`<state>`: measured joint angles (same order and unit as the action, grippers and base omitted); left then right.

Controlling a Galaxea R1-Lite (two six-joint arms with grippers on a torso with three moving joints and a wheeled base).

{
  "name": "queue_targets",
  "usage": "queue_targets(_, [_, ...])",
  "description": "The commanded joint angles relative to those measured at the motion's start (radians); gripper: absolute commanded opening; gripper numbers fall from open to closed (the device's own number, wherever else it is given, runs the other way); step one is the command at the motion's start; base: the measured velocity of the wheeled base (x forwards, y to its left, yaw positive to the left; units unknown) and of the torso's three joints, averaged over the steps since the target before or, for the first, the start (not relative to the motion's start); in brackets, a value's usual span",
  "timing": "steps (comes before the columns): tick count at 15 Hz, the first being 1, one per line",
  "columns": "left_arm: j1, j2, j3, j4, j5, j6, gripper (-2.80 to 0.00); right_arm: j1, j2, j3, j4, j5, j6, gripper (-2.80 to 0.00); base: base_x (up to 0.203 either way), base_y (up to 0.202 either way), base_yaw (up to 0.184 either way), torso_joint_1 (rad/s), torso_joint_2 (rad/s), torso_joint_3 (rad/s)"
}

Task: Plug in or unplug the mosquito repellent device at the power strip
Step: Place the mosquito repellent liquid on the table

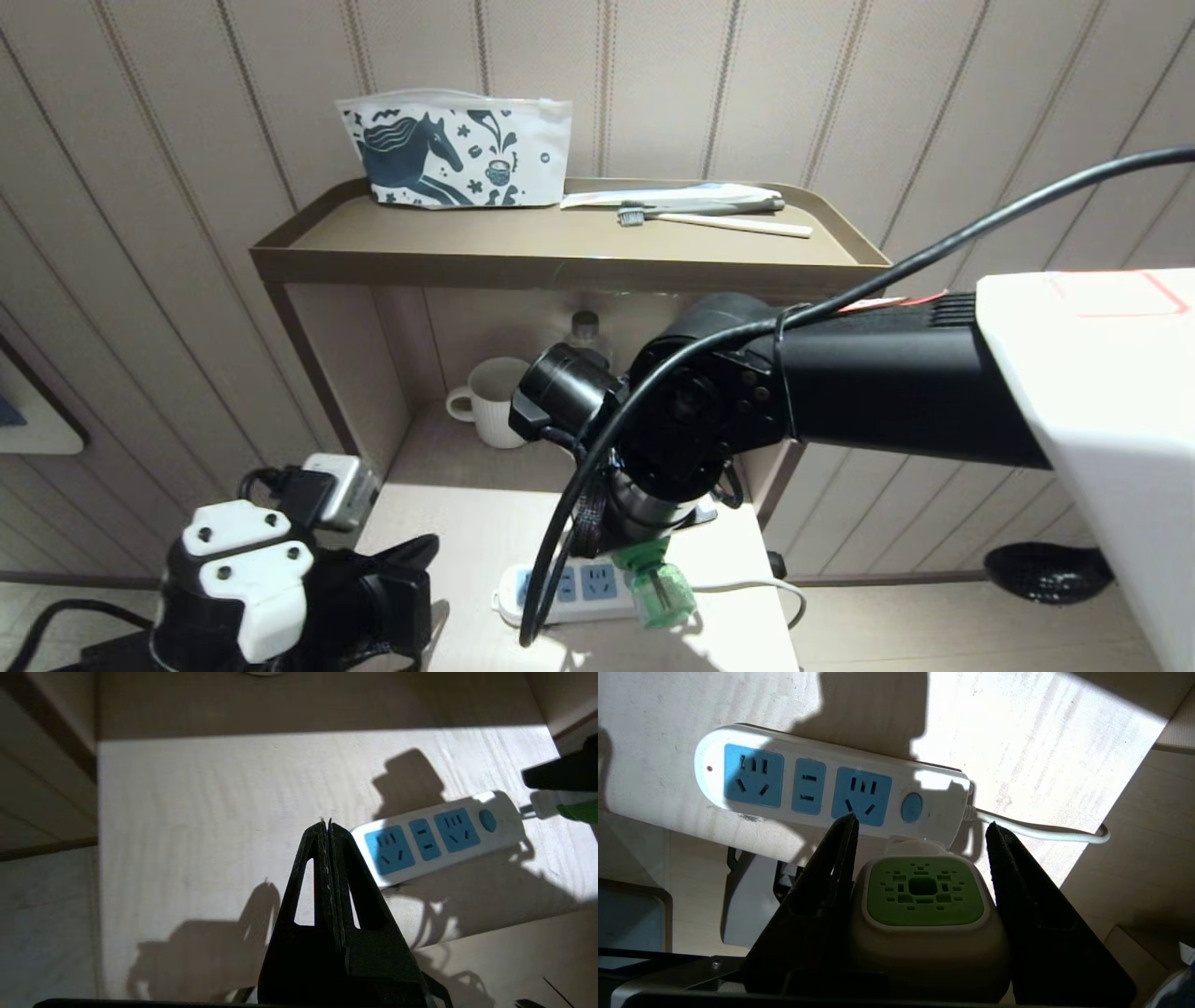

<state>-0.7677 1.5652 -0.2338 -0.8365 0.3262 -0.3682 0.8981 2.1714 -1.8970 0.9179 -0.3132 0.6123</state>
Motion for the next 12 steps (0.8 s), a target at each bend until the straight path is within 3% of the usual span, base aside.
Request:
queue_targets(1, [0.065, -0.221, 0.002, 0.120, 0.002, 0.019, -2.80, 0.002, -0.019, 0.013, 0.004, -0.001, 0.003, -2.80, 0.000, 0.000, 0.000, 0.000, 0.00, 0.000])
queue_targets(4, [0.160, -0.465, -0.006, 0.353, 0.002, 0.075, -2.80, 0.002, -0.033, 0.020, 0.005, -0.001, 0.003, -2.80, 0.000, 0.000, 0.000, 0.000, 0.00, 0.000])
queue_targets(7, [0.271, -0.753, -0.029, 0.660, 0.002, 0.112, -2.80, 0.002, -0.045, 0.045, -0.001, 0.000, 0.003, -2.80, 0.000, 0.000, 0.000, 0.000, 0.00, 0.000])
queue_targets(10, [0.326, -1.050, -0.119, 1.078, 0.032, 0.128, -2.80, 0.003, -0.076, 0.068, 0.000, -0.001, 0.012, -2.80, 0.000, 0.000, 0.000, 0.000, 0.00, 0.000])
queue_targets(12, [0.344, -1.210, -0.191, 1.338, 0.112, 0.130, -2.80, 0.007, -0.104, 0.096, -0.001, -0.003, 0.014, -2.80, 0.000, 0.000, 0.000, 0.000, 0.00, 0.000])
